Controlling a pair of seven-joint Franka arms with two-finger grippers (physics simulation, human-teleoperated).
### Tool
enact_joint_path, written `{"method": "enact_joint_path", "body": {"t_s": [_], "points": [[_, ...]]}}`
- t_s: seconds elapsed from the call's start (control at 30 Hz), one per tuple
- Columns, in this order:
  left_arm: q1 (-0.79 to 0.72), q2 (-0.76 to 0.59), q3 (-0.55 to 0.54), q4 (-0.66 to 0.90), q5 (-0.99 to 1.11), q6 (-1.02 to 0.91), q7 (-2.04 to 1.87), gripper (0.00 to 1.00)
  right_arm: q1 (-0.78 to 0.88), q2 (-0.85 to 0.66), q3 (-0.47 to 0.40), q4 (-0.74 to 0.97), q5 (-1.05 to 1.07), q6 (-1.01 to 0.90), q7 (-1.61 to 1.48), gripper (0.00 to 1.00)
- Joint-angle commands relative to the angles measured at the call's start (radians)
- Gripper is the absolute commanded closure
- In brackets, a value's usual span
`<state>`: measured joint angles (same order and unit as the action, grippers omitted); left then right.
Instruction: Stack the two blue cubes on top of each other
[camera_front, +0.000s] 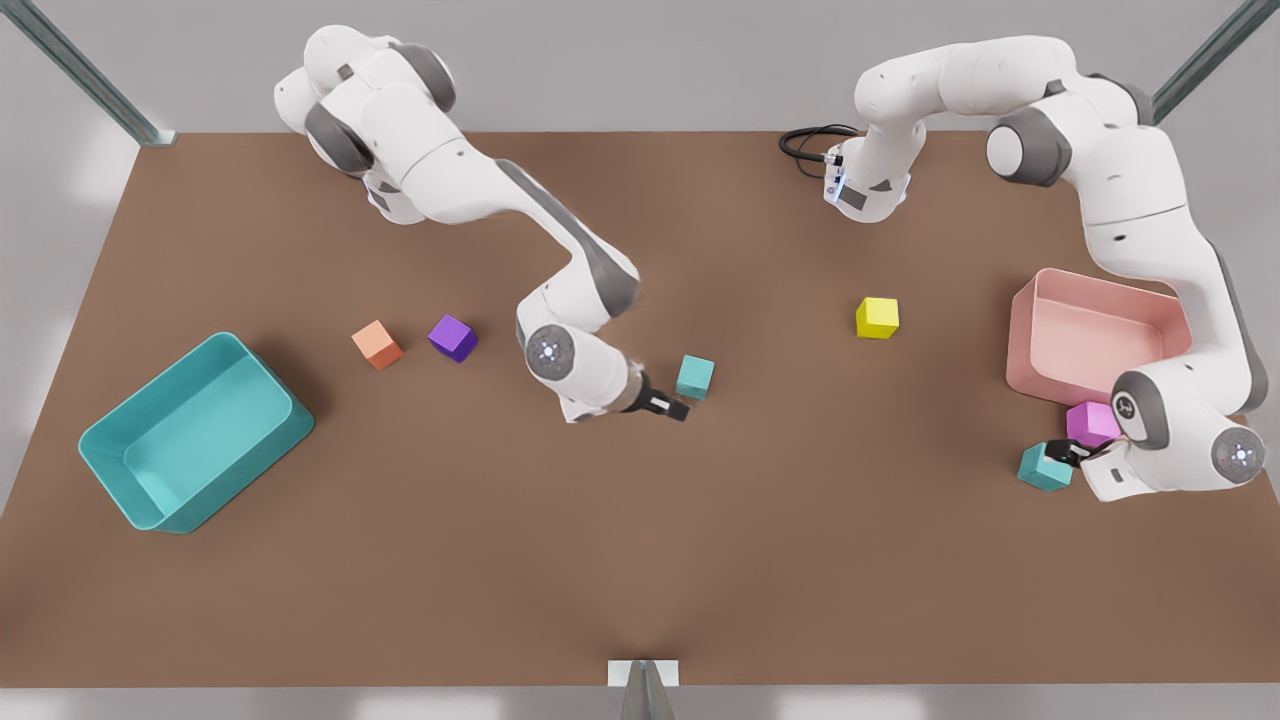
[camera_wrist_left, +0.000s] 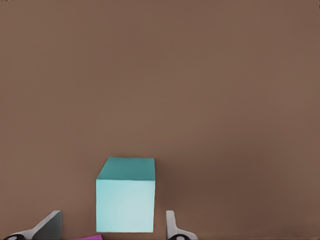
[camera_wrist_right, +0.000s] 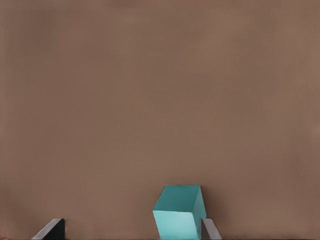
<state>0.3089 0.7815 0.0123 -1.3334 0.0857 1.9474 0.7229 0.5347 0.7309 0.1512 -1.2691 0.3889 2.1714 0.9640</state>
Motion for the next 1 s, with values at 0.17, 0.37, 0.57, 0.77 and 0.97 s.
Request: {"method": "enact_joint_path", "body": {"t_s": [0.17,0.37,0.57,0.77,0.97], "points": [[-0.001,0.032,0.000,0.000,0.000,0.044,0.297,0.00,-0.381,-0.077,-0.007,0.014,-0.484,-0.415,-0.440,0.00],[0.001,0.050,0.000,0.000,-0.001,0.044,0.297,0.00,-0.418,-0.416,-0.007,-0.009,-0.515,-0.705,-0.607,0.00],[0.003,0.093,0.000,0.000,-0.003,0.091,0.297,0.00,-0.443,-0.593,-0.012,-0.153,-0.475,-0.703,-0.755,0.00],[0.004,0.122,0.000,0.000,-0.003,0.122,0.296,0.00,-0.452,-0.593,-0.013,-0.161,-0.470,-0.703,-0.755,0.00],[0.001,0.122,0.000,0.002,-0.003,0.122,0.279,0.43,-0.450,-0.590,-0.012,-0.164,-0.464,-0.703,-0.755,0.00]]}}
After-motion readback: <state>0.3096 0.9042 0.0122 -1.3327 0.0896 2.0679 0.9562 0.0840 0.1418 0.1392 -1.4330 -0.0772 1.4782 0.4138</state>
